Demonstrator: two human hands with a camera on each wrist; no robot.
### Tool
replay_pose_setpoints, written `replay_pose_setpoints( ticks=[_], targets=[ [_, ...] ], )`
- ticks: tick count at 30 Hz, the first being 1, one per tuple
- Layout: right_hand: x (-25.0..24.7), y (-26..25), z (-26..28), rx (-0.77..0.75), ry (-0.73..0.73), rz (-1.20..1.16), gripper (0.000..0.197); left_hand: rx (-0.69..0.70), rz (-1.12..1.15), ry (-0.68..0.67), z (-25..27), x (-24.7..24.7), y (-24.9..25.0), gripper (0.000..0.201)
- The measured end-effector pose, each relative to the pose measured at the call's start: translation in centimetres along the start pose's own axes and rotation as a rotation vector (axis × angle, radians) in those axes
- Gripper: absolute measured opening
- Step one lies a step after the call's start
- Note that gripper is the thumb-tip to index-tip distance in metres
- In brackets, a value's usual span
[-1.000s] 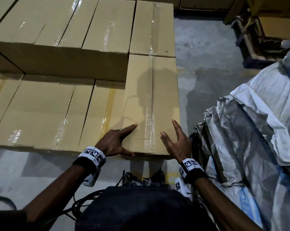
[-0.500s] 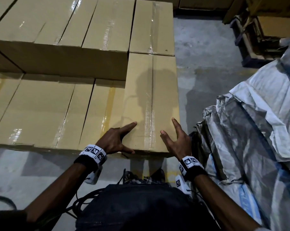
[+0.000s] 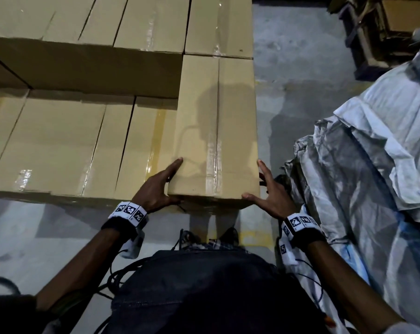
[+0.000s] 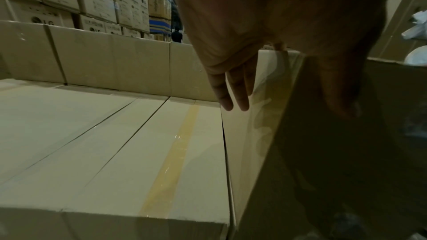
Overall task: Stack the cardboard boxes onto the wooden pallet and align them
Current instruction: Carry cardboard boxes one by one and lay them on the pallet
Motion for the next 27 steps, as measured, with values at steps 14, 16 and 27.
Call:
replay_pose_setpoints(
  ticks=[14, 16, 27],
  targets=[
    [0.2, 0.1, 0.0, -0.228, -0.105, 0.411, 0.126, -0.026, -0.137, 0.083, 0.3, 1.5, 0.8, 0.121],
    [0.2, 0.1, 0.0, -0.23, -0.104, 0.414, 0.127, -0.024, -0.148, 0.088, 0.4, 1.4, 0.8, 0.121],
    [0.9, 0.4, -0.3, -0.252, -0.119, 0.366, 0.131, 0.006, -0.189, 0.095, 0.9, 1.0, 1.3, 0.115]
  ],
)
Point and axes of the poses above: each hand's wrist, its own z-axis away from the middle knuckle, its own x-axis out of the palm, y = z × x, the point moved 2 cm from there along -z, towards the middle knuckle, and after that the axes turned 3 degrees about -z, right-handed, at the moved point
